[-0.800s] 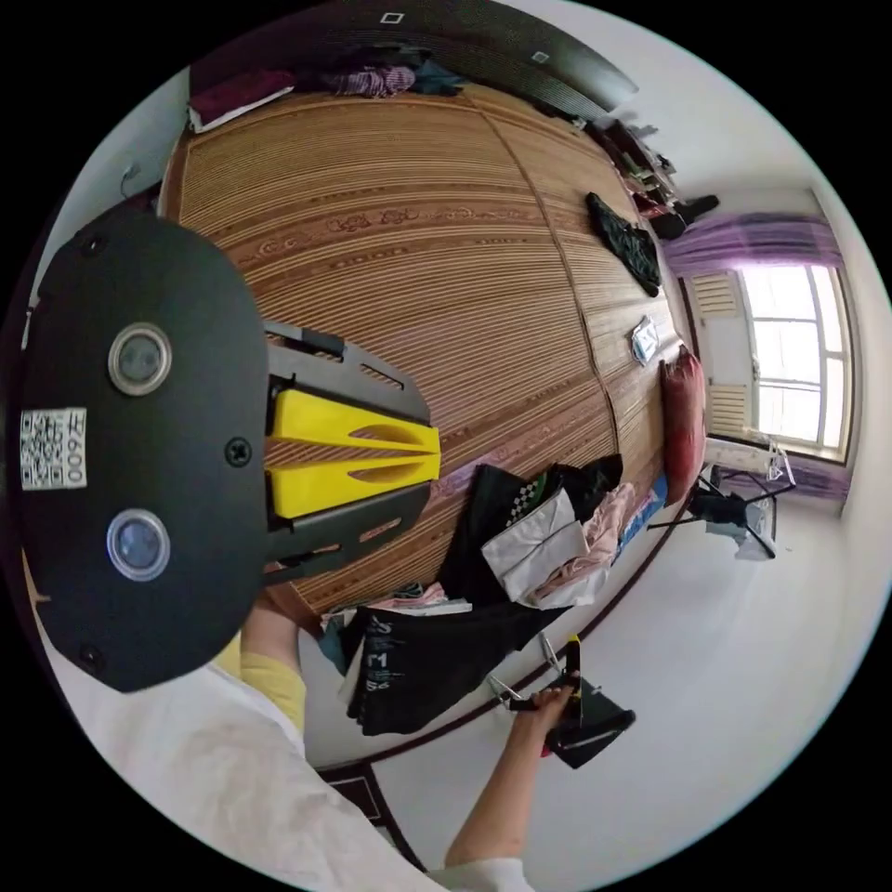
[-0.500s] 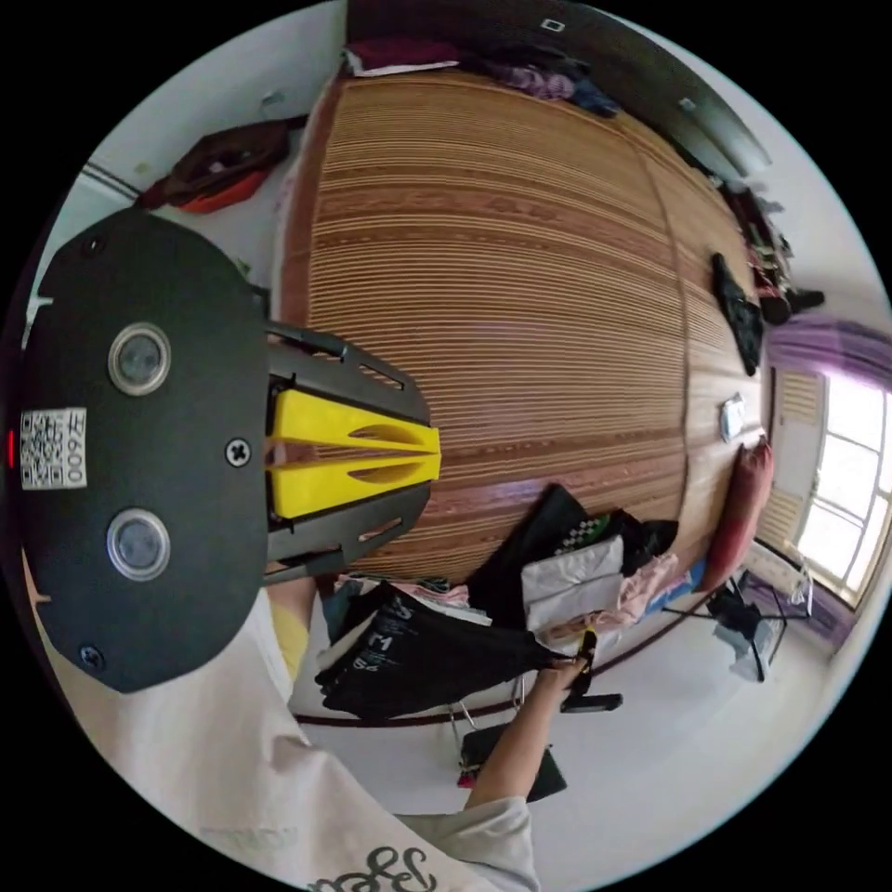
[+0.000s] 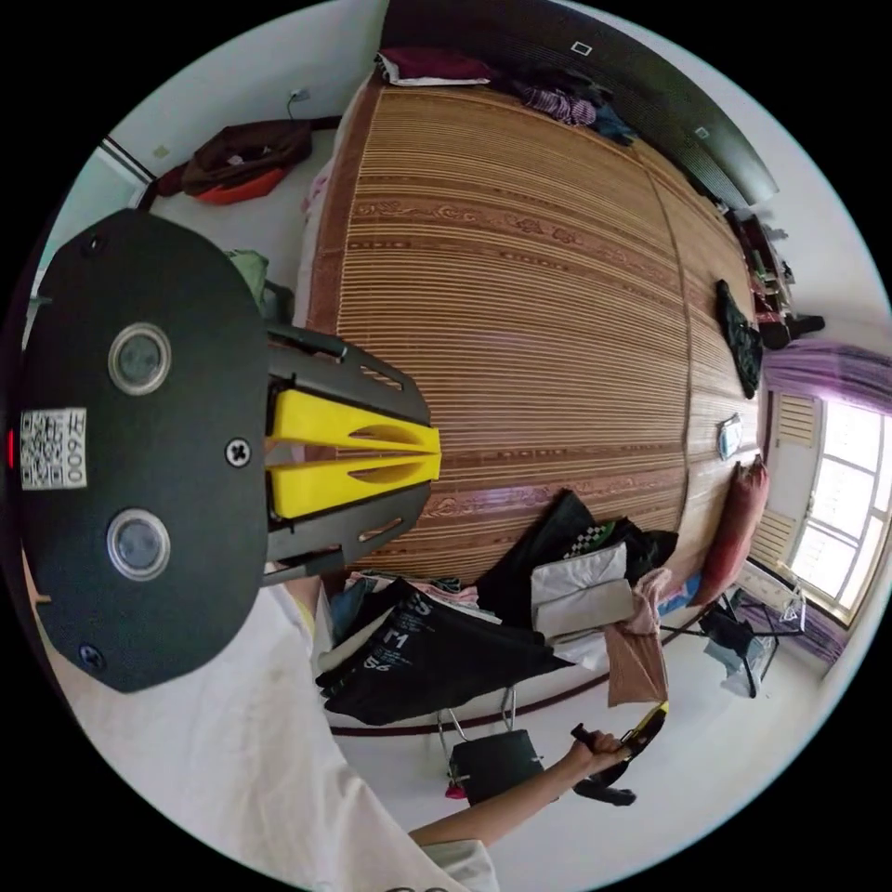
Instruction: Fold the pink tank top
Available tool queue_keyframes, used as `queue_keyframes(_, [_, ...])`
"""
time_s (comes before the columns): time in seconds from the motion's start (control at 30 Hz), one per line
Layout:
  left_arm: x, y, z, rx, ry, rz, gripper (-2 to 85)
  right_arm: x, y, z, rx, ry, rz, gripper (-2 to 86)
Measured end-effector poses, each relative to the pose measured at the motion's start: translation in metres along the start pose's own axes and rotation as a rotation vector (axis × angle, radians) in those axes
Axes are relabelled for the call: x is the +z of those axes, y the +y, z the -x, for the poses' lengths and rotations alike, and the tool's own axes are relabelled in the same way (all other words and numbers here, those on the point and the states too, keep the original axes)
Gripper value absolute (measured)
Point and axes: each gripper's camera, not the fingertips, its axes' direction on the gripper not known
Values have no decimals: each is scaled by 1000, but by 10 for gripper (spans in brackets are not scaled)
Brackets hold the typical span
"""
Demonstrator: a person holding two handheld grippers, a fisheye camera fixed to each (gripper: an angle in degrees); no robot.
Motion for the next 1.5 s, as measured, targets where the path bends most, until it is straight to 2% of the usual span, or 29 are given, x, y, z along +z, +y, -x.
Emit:
queue_keyframes(0.27, [-44,98,92,4,34,-172,4,-77,13,157,-189,-113,-253,-8])
queue_keyframes(0.43, [-74,205,185,-47,66,-286,11,-116,76,256,-275,-197,-343,-8])
queue_keyframes(0.53, [-74,266,220,-61,76,-307,24,-127,112,290,-291,-246,-334,-8])
queue_keyframes(0.63, [-62,304,244,-53,164,-241,74,-133,157,322,-347,-249,-321,-8])
queue_keyframes(0.8, [-50,334,238,70,228,-306,122,-124,243,342,-272,-351,-266,-8])
queue_keyframes(1.03, [-19,327,187,246,280,-446,162,-62,383,373,-335,-360,-126,-8])
queue_keyframes(1.2, [22,340,154,320,222,-409,167,-23,440,365,-282,-529,-88,-8])
queue_keyframes(1.27, [40,355,150,310,211,-384,161,-16,454,362,-294,-546,-74,-8])
queue_keyframes(1.37, [67,390,155,255,227,-395,106,-10,480,358,-390,-620,-10,-8])
queue_keyframes(1.43, [85,413,161,265,259,-422,39,-7,505,345,-428,-593,7,-8])
queue_keyframes(1.5, [95,424,169,240,218,-422,29,3,520,326,-371,-544,23,-8])
